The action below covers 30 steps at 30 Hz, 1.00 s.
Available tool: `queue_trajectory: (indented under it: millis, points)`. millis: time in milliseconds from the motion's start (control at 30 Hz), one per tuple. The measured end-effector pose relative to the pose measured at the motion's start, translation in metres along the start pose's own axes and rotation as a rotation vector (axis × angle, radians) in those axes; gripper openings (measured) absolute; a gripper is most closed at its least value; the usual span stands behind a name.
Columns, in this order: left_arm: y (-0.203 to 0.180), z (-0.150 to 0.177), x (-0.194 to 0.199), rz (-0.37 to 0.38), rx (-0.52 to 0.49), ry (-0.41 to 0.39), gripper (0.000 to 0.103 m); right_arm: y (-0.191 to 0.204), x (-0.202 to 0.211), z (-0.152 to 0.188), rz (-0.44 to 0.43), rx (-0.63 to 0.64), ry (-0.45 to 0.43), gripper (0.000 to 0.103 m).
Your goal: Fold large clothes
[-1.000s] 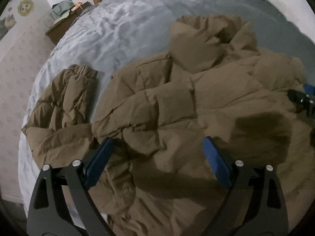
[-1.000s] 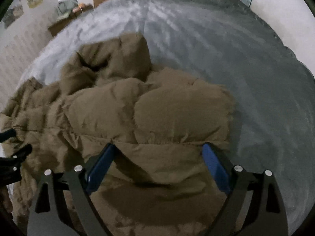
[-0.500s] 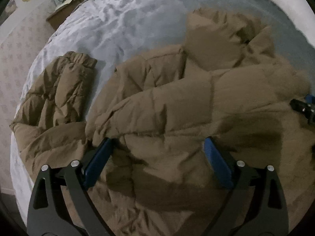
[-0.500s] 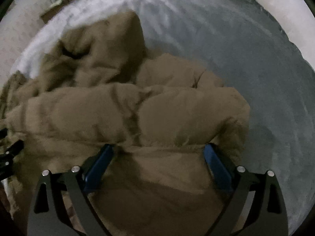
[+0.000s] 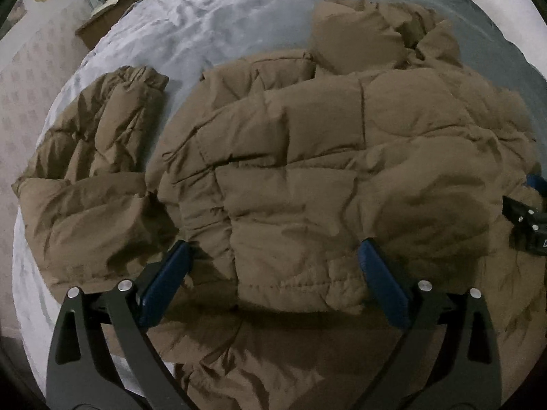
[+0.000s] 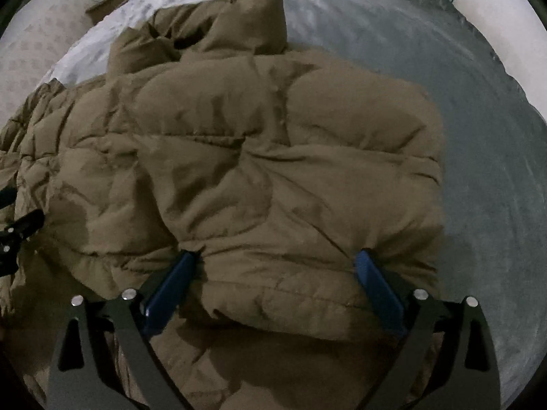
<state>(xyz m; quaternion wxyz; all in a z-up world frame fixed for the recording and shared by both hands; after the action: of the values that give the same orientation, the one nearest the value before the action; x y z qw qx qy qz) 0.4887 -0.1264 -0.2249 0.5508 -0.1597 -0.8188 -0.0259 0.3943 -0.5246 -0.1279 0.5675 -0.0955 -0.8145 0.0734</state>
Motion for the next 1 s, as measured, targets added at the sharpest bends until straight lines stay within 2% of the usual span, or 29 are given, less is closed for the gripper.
queue_trajectory:
  millis: [67, 233, 333, 400, 467, 600, 667, 767, 833, 900, 933, 967, 1000]
  points:
    - [0.003, -0.003, 0.006, 0.012, 0.004, -0.007, 0.097, -0.004, 0.004, -0.006, -0.006, -0.01, -0.001, 0.097]
    - [0.043, -0.004, 0.074, -0.018, -0.022, -0.127, 0.097, -0.015, 0.034, -0.013, -0.014, -0.039, -0.066, 0.097]
    - [0.103, -0.016, 0.11, -0.101, 0.03, -0.182, 0.099, -0.02, 0.033, -0.012, -0.007, -0.044, -0.07, 0.097]
    - [0.162, -0.031, 0.118, -0.169, 0.097, -0.196, 0.1, -0.019, 0.028, -0.004, -0.005, -0.052, -0.059, 0.097]
    - [0.205, -0.04, 0.115, -0.22, 0.159, -0.171, 0.1, -0.018, 0.016, 0.001, -0.007, -0.064, -0.04, 0.097]
    - [0.262, -0.053, 0.082, -0.235, 0.248, -0.08, 0.1, -0.013, 0.009, 0.003, 0.006, -0.058, -0.037, 0.097]
    - [0.274, -0.057, 0.062, -0.195, 0.271, -0.028, 0.1, -0.011, 0.008, 0.002, 0.015, -0.049, -0.034, 0.097]
    - [0.28, -0.068, 0.037, -0.074, 0.298, 0.018, 0.099, -0.007, 0.003, -0.001, 0.023, -0.038, -0.03, 0.097]
    - [0.283, -0.071, 0.025, -0.04, 0.292, 0.046, 0.091, -0.007, 0.002, -0.003, 0.027, -0.031, -0.028, 0.097]
    - [0.282, -0.076, 0.018, -0.003, 0.292, 0.082, 0.049, -0.006, 0.001, -0.004, 0.026, -0.028, -0.026, 0.097]
    - [0.282, -0.073, 0.016, 0.0, 0.3, 0.094, 0.044, -0.006, 0.0, -0.004, 0.025, -0.027, -0.024, 0.097]
    - [0.281, -0.069, 0.018, -0.015, 0.303, 0.085, 0.032, -0.005, 0.001, -0.005, 0.026, -0.027, -0.024, 0.097]
    - [0.285, -0.067, 0.021, -0.013, 0.312, 0.073, 0.028, -0.005, 0.001, -0.006, 0.027, -0.029, -0.025, 0.097]
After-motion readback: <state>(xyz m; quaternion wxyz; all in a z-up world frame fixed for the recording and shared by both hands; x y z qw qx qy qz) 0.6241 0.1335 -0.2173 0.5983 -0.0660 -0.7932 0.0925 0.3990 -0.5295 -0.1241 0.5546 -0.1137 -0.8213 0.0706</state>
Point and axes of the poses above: each gripper's, at about its wrist camera, not at the fingertips, and x roughly against the way its jaws point, y to its left, z to its underside, the point moved 5 cm from there along -x, roughly the way its jaws point, and after that the axes turned 12 degrees about z, right-handed, at the moved point
